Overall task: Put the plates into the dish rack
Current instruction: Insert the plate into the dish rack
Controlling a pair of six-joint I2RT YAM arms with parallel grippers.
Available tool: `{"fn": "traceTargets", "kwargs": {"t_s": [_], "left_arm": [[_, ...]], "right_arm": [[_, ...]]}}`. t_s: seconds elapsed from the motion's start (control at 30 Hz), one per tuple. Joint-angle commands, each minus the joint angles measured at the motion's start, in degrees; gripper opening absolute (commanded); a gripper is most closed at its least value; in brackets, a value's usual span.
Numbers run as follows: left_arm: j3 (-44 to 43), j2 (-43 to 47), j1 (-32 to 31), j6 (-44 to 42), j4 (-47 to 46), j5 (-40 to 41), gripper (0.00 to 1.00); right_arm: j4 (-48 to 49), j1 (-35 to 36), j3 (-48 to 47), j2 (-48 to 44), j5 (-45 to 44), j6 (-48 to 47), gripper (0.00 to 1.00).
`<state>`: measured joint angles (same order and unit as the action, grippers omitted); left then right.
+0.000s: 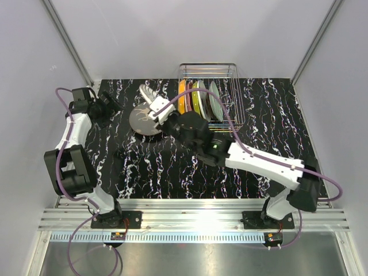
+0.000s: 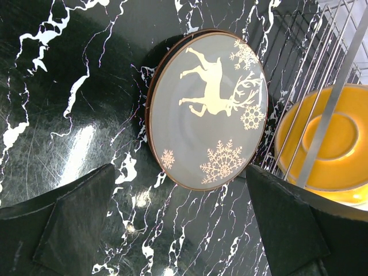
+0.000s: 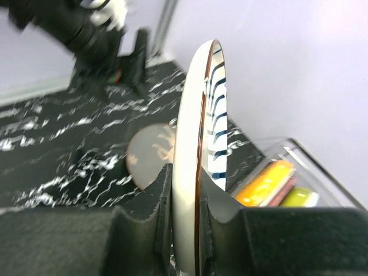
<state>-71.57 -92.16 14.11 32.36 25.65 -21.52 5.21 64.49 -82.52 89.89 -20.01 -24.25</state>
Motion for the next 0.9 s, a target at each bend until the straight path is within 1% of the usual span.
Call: {"fn": "traceTargets", "kwargs": {"t_s": [0.0, 0.07, 0.13, 0.17, 0.23, 0.33, 0.37, 0.4, 0.43, 0.47, 0.63, 0.77, 0.87], "left_arm": [[-0.2, 2.7, 0.0, -1.1, -1.6, 1.2, 0.99], [-0.2, 3.4, -0.6, -1.7, -1.5, 1.7, 0.99], [-0.2, 4.0, -1.1, -2.1, -1.5, 2.7, 0.99], [-0.3, 4.5, -1.4, -2.3, -1.5, 3.0, 0.99], [-0.4, 4.9, -2.5, -3.3, -0.8, 5.0, 0.99], [-1.9, 5.0, -4.6, -5.8, 1.3, 8.0, 0.99], [-2.4, 4.9, -5.1, -6.2, 1.8, 8.6, 0.99], [-2.3, 5.1, -5.4, -6.4, 1.8, 9.1, 0.99], [-2.3, 5.1, -5.8, -6.8, 1.7, 9.3, 0.99], [-2.3, 5.3, -5.8, -6.9, 1.7, 9.4, 0.99], [-2.6, 5.1, -6.1, -7.3, 2.4, 9.7, 0.99], [-2.4, 5.3, -6.4, -7.3, 2.6, 9.6, 0.99], [-2.3, 5.2, -6.5, -7.0, 2.1, 8.7, 0.99]], "right_arm": [[11.0, -0.4, -0.5, -7.5, -8.6, 0.3, 0.00], [10.8, -2.2, 0.9, -9.6, -12.4, 0.3, 0.00], [11.1, -4.4, 2.7, -13.0, -13.6, 3.6, 0.00], [11.0, -7.6, 4.7, -14.2, -13.2, 5.4, 0.00], [10.2, -11.2, 6.7, -17.6, -12.6, 11.2, 0.00], [7.7, -20.3, 9.7, -21.0, -8.9, 19.3, 0.00], [7.1, -22.6, 10.9, -21.6, -5.3, 21.3, 0.00], [6.5, -24.8, 11.3, -22.0, -3.0, 25.9, 0.00], [5.4, -29.0, 11.7, -22.6, -1.2, 27.4, 0.00], [5.1, -30.5, 12.0, -22.6, 1.4, 28.5, 0.00], [4.5, -36.8, 12.8, -20.5, 3.9, 30.3, 0.00], [5.9, -39.0, 13.2, -17.6, 6.2, 30.3, 0.00], [6.9, -40.1, 12.8, -14.0, 5.2, 29.1, 0.00]]}}
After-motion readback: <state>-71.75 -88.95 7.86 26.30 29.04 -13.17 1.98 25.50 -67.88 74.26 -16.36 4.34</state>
